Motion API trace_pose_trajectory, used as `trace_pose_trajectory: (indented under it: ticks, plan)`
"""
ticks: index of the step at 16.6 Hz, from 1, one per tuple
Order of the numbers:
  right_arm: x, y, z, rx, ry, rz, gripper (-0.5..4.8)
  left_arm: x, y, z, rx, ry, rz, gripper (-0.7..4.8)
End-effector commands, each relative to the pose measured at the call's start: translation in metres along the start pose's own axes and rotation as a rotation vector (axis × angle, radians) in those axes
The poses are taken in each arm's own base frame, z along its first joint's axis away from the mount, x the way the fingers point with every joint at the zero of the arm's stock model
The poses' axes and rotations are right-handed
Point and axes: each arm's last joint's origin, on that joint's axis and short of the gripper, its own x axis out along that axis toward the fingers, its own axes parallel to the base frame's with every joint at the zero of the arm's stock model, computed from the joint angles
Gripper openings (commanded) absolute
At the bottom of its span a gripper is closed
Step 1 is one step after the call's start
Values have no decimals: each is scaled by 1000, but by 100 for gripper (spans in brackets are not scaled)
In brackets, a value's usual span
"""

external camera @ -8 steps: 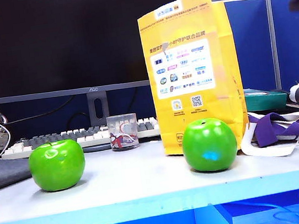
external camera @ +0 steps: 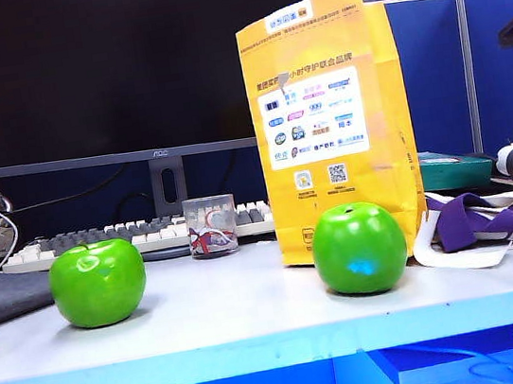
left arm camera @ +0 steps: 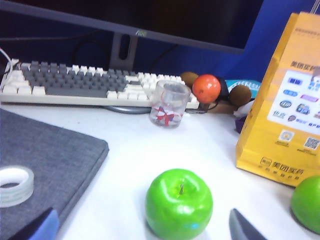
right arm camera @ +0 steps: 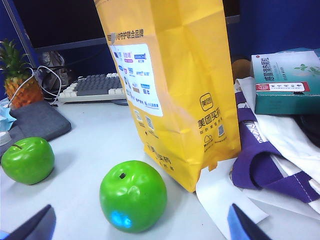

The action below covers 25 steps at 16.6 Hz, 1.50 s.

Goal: Pick up the green apple and throw it into the yellow paper bag.

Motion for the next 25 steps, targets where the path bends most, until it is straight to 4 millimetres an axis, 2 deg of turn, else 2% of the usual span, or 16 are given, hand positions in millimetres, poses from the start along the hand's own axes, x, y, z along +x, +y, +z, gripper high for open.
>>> trace_pose_trajectory:
  ticks: [1, 5, 8, 10, 14, 18, 21, 25]
  plan:
    - [0, 0, 0, -2, -18, 4, 458, -2, -2, 8, 11, -16, -11, 479]
    - [0, 1, 3, -6, -39, 7, 459, -6, -8, 39, 14, -42, 16, 479]
    - [-2, 3, 15, -12, -70, 6, 459, 6, -10, 63, 7, 22, 45, 479]
    - [-4, 4, 25, -11, -108, -33, 458, 26, -11, 81, 52, 115, 5, 479]
    - [-6, 5, 35, 40, -140, -58, 458, 79, -10, 106, 137, 350, -122, 479]
    - [-6, 7, 38, 106, -100, -26, 458, 121, -6, 110, 134, 571, -215, 479]
    - [-1, 8, 43, 130, -15, -15, 458, 139, -6, 108, 161, 658, -247, 479]
    - [23, 9, 59, 212, 193, 2, 458, 159, -16, 96, 142, 775, -246, 479]
